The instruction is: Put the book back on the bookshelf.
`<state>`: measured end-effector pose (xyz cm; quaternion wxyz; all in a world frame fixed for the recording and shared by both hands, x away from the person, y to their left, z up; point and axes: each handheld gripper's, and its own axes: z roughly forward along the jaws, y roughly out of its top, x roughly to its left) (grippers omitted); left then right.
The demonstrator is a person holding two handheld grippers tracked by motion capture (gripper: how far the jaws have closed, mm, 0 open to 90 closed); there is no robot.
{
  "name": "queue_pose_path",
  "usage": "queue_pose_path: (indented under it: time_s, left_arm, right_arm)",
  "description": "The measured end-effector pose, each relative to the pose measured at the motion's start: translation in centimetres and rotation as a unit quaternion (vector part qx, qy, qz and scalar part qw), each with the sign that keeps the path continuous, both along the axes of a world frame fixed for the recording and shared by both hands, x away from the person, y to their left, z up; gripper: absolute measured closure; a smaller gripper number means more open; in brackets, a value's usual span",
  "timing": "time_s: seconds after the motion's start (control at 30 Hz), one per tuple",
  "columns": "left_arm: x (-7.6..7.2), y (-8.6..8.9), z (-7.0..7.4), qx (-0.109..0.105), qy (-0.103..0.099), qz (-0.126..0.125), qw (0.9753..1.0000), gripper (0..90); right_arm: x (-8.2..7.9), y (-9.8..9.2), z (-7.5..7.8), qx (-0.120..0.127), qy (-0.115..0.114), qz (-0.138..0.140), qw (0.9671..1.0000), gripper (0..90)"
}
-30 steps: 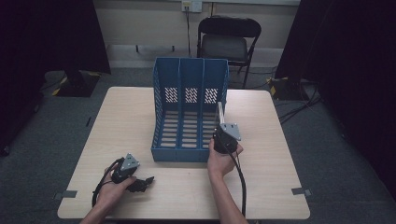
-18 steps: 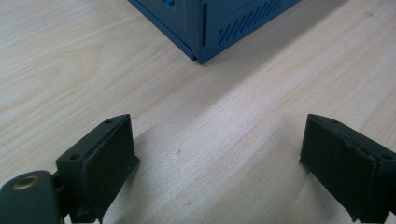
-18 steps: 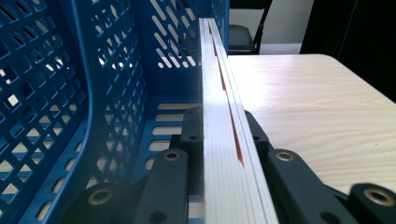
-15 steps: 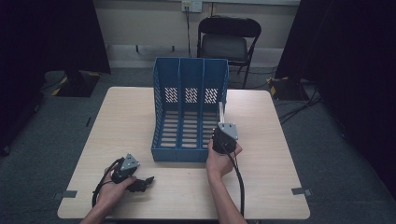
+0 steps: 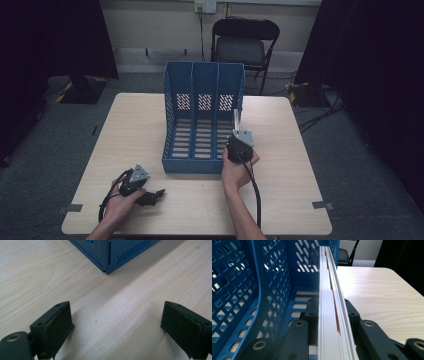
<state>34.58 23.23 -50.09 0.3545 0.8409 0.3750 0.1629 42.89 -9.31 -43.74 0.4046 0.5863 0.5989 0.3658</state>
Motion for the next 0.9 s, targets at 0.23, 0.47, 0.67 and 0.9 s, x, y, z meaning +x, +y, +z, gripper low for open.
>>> queue_pose_path:
  time_s: [0.23, 0.47, 0.67, 0.9]
  left_arm:
    - [0.01, -0.10, -0.05, -0.006, 0.005, 0.001, 1.0000, 8.2]
    - [0.01, -0.10, -0.06, -0.006, 0.005, 0.001, 1.0000, 8.2]
    - [0.00, -0.10, -0.06, -0.006, 0.005, 0.001, 1.0000, 8.2]
    - [0.01, -0.09, -0.05, -0.006, 0.005, 0.001, 1.0000, 8.2]
  right_arm:
    - [0.13, -0.04, -0.05, 0.005, -0.003, 0.005, 1.0000, 67.8]
    - [0.08, -0.18, -0.01, 0.009, -0.003, 0.013, 0.9999, 64.1]
    - [0.08, -0.28, 0.04, 0.013, -0.003, 0.016, 0.9998, 60.8]
    - [-0.04, -0.41, 0.22, 0.014, -0.010, 0.019, 0.9997, 53.1]
